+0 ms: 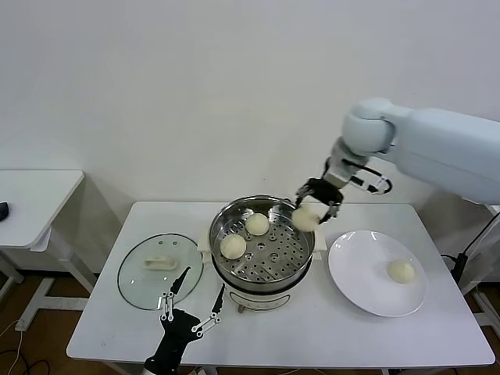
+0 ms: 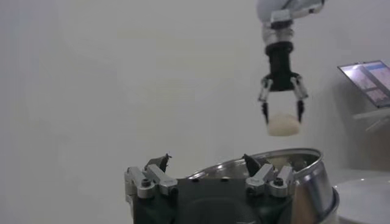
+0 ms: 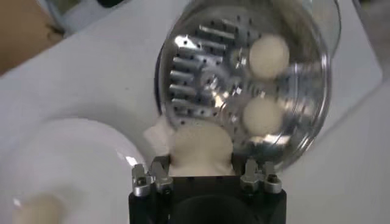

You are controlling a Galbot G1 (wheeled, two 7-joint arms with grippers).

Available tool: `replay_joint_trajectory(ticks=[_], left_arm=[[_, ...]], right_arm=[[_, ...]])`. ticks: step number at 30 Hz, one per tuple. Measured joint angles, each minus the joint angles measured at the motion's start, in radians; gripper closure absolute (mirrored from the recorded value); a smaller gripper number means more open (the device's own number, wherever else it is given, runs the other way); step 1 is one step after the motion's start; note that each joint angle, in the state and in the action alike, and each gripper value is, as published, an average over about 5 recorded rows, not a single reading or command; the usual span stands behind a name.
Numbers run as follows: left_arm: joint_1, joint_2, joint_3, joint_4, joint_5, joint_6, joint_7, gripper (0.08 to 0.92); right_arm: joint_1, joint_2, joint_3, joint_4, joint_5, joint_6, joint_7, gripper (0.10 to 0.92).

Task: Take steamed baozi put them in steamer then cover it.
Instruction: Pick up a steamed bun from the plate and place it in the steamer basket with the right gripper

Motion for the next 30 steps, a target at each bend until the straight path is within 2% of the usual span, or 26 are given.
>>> replay_joint_trajectory(ticks=[14,30], left_arm=[[-0.001,-0.001,-0.008,0.001,-0.006,-0.003,-0.001,0.177],[-0.001,-0.003,-0.015,0.000,-0.008,-0.005,-0.003,0.177]], right_arm=[[-0.094,0.148,0.030,0.063,-0.185,0.178,-0.012,0.330],[-0.221,0.198,0.064,0.058,-0.303,0.244,-0.027,0.322]])
